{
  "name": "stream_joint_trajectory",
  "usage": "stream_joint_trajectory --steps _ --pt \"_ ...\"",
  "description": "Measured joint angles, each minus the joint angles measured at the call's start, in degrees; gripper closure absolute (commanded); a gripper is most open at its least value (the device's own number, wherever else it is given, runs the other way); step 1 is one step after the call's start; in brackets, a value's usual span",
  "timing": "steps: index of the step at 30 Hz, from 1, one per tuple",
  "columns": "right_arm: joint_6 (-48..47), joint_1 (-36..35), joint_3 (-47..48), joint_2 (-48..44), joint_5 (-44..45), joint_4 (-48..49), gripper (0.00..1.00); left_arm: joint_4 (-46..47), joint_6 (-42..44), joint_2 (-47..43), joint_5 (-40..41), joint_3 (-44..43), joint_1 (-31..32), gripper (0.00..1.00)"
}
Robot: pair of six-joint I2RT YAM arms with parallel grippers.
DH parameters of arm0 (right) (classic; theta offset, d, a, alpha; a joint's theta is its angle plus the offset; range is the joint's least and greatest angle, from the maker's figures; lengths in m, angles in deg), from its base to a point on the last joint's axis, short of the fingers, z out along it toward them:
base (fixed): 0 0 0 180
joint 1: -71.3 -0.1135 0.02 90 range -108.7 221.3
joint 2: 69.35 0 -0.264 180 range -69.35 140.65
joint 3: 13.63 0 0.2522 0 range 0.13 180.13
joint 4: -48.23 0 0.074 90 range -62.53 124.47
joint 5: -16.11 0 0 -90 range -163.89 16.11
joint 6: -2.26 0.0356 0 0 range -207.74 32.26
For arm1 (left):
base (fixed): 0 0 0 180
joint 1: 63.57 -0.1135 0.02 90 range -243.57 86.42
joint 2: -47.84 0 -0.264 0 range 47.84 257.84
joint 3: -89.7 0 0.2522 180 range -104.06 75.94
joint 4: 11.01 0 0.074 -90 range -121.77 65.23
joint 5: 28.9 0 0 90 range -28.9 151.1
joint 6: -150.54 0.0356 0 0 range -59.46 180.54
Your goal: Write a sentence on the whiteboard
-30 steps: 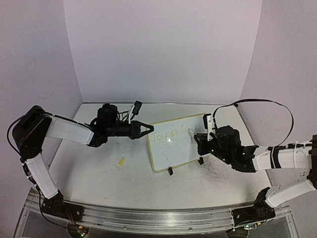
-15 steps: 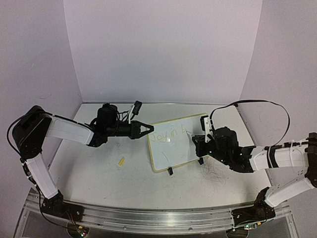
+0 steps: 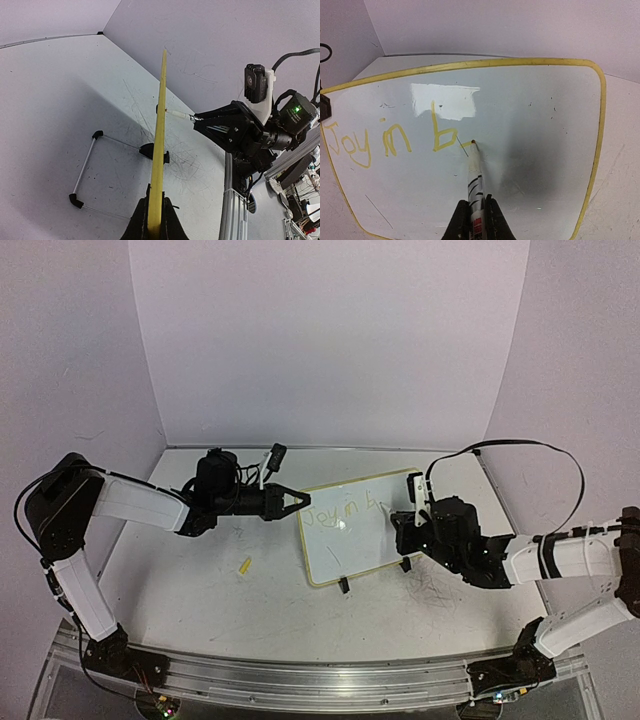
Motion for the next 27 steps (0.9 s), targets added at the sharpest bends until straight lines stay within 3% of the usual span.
stream_joint_trajectory --steps 27 --pt "-0.49 0.11 0.64 1.01 -1.79 1.75 1.0 -0.07 0.01 0.0 0.04 0.0 0.0 1.0"
